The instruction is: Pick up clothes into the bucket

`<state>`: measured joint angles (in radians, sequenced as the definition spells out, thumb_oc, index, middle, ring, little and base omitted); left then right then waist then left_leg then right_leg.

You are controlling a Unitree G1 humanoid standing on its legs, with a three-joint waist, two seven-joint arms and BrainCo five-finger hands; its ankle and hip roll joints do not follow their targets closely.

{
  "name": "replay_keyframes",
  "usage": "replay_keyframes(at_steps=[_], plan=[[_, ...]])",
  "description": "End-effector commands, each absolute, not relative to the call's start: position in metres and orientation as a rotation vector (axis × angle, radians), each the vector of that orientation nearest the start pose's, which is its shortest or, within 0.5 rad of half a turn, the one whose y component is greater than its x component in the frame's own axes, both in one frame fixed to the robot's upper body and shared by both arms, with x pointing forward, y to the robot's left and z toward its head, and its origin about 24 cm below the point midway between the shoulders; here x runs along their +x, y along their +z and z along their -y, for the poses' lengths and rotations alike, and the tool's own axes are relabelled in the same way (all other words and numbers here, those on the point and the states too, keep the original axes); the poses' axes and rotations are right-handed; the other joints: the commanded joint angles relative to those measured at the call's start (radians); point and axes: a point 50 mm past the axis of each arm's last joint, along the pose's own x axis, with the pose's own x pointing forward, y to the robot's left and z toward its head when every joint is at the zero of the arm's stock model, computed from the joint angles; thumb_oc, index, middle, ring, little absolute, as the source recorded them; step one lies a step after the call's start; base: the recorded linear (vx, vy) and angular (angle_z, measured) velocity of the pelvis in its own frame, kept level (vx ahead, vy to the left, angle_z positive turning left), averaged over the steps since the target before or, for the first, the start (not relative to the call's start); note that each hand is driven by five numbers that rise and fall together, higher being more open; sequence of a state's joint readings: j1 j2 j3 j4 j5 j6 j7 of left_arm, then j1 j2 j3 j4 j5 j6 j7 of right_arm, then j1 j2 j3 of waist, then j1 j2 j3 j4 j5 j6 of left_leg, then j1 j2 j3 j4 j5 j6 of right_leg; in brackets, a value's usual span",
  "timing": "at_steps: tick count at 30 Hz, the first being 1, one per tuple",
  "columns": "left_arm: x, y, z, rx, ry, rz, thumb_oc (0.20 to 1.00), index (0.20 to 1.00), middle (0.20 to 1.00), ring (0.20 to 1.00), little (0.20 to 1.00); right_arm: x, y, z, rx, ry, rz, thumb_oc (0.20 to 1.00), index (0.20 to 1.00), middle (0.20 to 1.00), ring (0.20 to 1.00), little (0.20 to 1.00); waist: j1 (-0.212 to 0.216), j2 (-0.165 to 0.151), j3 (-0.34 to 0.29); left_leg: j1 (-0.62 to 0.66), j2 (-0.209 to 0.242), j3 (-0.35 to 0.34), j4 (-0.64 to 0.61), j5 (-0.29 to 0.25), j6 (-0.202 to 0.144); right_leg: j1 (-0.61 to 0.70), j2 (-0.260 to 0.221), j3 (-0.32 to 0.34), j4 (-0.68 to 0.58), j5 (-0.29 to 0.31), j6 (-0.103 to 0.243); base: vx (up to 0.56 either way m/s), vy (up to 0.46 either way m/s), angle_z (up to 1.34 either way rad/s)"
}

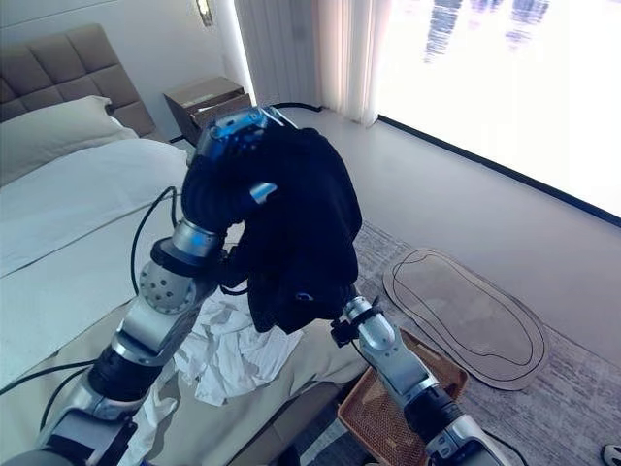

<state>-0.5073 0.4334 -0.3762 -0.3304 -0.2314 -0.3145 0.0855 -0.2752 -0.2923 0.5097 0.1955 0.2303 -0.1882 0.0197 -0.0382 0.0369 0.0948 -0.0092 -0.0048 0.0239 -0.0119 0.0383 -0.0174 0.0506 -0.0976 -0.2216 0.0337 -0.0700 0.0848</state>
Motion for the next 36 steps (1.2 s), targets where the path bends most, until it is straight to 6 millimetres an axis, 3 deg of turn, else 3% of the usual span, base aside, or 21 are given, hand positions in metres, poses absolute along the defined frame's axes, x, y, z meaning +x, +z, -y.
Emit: replay_keyframes(at_steps=[1, 8, 11, 15, 16, 18, 19, 26, 27, 28, 30, 33, 34, 36], plan=[[0.242, 0.258, -0.085, 0.039, -0.548, 1.082, 0.2, 0.2, 0.2, 0.2, 0.2, 0.277, 0.097, 0.059, -0.036, 0.601, 0.309, 0.2, 0.2, 0.2, 0.2, 0.2, 0.01, -0.059, -0.041, 0.01, 0.065, 0.004, -0.002, -0.045, -0.026, -0.017, -0.13, -0.02, -0.066, 0.152, 0.103, 0.0, 0.0, 0.0], [0.246, 0.252, -0.095, 0.042, -0.493, 1.056, 0.2, 0.2, 0.2, 0.2, 0.2, 0.275, 0.08, 0.08, 0.106, 0.54, 0.222, 0.2, 0.2, 0.2, 0.2, 0.2, 0.006, -0.062, -0.042, 0.016, 0.065, 0.003, 0.002, -0.05, -0.025, -0.008, -0.129, -0.019, -0.068, 0.149, 0.101, 0.0, -0.001, 0.0], [0.252, 0.24, -0.106, 0.04, -0.435, 1.002, 0.2, 0.2, 0.2, 0.2, 0.2, 0.272, 0.073, 0.098, 0.199, 0.473, 0.2, 0.2, 0.2, 0.2, 0.2, 0.2, 0.004, -0.063, -0.043, 0.019, 0.066, 0.005, 0.002, -0.051, -0.026, -0.005, -0.129, -0.018, -0.07, 0.148, 0.1, 0.0, 0.0, 0.0], [0.261, 0.226, -0.121, 0.068, -0.338, 0.934, 0.2, 0.2, 0.2, 0.2, 0.2, 0.266, 0.087, 0.104, 0.359, 0.431, 0.253, 0.2, 0.2, 0.2, 0.2, 0.2, -0.006, -0.065, -0.044, 0.024, 0.066, 0.012, 0.003, -0.055, -0.026, -0.005, -0.128, -0.013, -0.071, 0.149, 0.1, 0.0, 0.0, 0.0], [0.263, 0.216, -0.131, 0.091, -0.288, 0.896, 0.2, 0.2, 0.2, 0.2, 0.2, 0.264, 0.078, 0.124, 0.409, 0.37, 0.227, 0.2, 0.2, 0.2, 0.2, 0.2, -0.008, -0.067, -0.045, 0.026, 0.068, 0.013, 0.003, -0.055, -0.026, -0.005, -0.127, -0.012, -0.071, 0.148, 0.099, 0.0, 0.0, 0.0], [0.263, 0.209, -0.138, 0.101, -0.257, 0.864, 0.2, 0.2, 0.2, 0.2, 0.2, 0.263, 0.078, 0.136, 0.471, 0.321, 0.244, 0.2, 0.2, 0.2, 0.2, 0.2, -0.009, -0.068, -0.044, 0.027, 0.069, 0.013, 0.003, -0.055, -0.027, -0.006, -0.126, -0.011, -0.07, 0.147, 0.099, 0.0, -0.004, -0.02], [0.263, 0.201, -0.142, 0.106, -0.242, 0.836, 1.0, 1.0, 1.0, 1.0, 1.0, 0.26, 0.071, 0.142, 0.472, 0.296, 0.23, 0.2, 0.2, 0.2, 0.2, 0.2, -0.009, -0.068, -0.047, 0.029, 0.071, 0.015, 0.001, -0.055, -0.028, -0.005, -0.125, -0.01, -0.071, 0.146, 0.099, 0.0, -0.014, -0.04], [0.27, 0.133, -0.17, 0.085, -0.151, 0.53, 1.0, 1.0, 1.0, 1.0, 1.0, 0.25, 0.074, 0.18, 0.588, 0.084, 0.327, 0.2, 0.2, 0.2, 0.2, 0.2, -0.018, -0.07, -0.054, 0.035, 0.074, 0.019, 0.0, -0.057, -0.029, -0.002, -0.12, -0.002, -0.071, 0.143, 0.096, 0.01, -0.008, -0.08], [0.266, 0.116, -0.176, 0.066, -0.135, 0.459, 1.0, 1.0, 1.0, 1.0, 1.0, 0.248, 0.079, 0.192, 0.597, 0.028, 0.369, 0.2, 0.2, 0.2, 0.2, 0.2, -0.018, -0.07, -0.054, 0.036, 0.074, 0.018, -0.001, -0.057, -0.028, -0.001, -0.119, -0.001, -0.072, 0.143, 0.096, 0.0, 0.0, 0.0], [0.266, 0.116, -0.176, 0.066, -0.135, 0.458, 1.0, 1.0, 1.0, 1.0, 1.0, 0.248, 0.079, 0.192, 0.597, 0.028, 0.368, 0.2, 0.2, 0.2, 0.2, 0.2, -0.018, -0.07, -0.054, 0.037, 0.074, 0.019, -0.001, -0.057, -0.028, -0.001, -0.119, -0.001, -0.072, 0.143, 0.096, 0.0, 0.0, 0.0], [0.258, 0.087, -0.19, 0.086, -0.076, 0.337, 1.0, 1.0, 1.0, 1.0, 1.0, 0.244, 0.083, 0.21, 0.583, -0.064, 0.417, 0.2, 0.2, 0.2, 0.2, 0.2, -0.015, -0.072, -0.056, 0.038, 0.076, 0.02, -0.002, -0.058, -0.028, 0.001, -0.117, 0.0, -0.073, 0.142, 0.096, 0.0, 0.0, 0.0], [0.251, 0.071, -0.196, 0.121, -0.061, 0.266, 1.0, 1.0, 1.0, 1.0, 1.0, 0.241, 0.085, 0.224, 0.549, -0.132, 0.441, 0.2, 0.2, 0.2, 0.2, 0.2, -0.014, -0.075, -0.056, 0.036, 0.077, 0.019, 0.0, -0.059, -0.027, 0.001, -0.116, 0.0, -0.072, 0.142, 0.096, 0.0, 0.0, 0.0], [0.242, 0.053, -0.204, 0.113, -0.043, 0.185, 1.0, 1.0, 1.0, 1.0, 1.0, 0.239, 0.087, 0.236, 0.541, -0.197, 0.467, 0.2, 0.2, 0.2, 0.2, 0.2, -0.011, -0.075, -0.056, 0.032, 0.077, 0.017, 0.003, -0.059, -0.027, -0.001, -0.114, -0.001, -0.07, 0.141, 0.096, 0.0, 0.0, 0.0], [0.238, 0.049, -0.207, 0.118, -0.036, 0.167, 1.0, 1.0, 1.0, 1.0, 1.0, 0.237, 0.087, 0.242, 0.532, -0.223, 0.474, 0.2, 0.2, 0.2, 0.2, 0.2, -0.01, -0.075, -0.057, 0.03, 0.078, 0.015, 0.003, -0.059, -0.027, -0.003, -0.114, -0.002, -0.071, 0.141, 0.096, 0.0, 0.0, 0.0]])
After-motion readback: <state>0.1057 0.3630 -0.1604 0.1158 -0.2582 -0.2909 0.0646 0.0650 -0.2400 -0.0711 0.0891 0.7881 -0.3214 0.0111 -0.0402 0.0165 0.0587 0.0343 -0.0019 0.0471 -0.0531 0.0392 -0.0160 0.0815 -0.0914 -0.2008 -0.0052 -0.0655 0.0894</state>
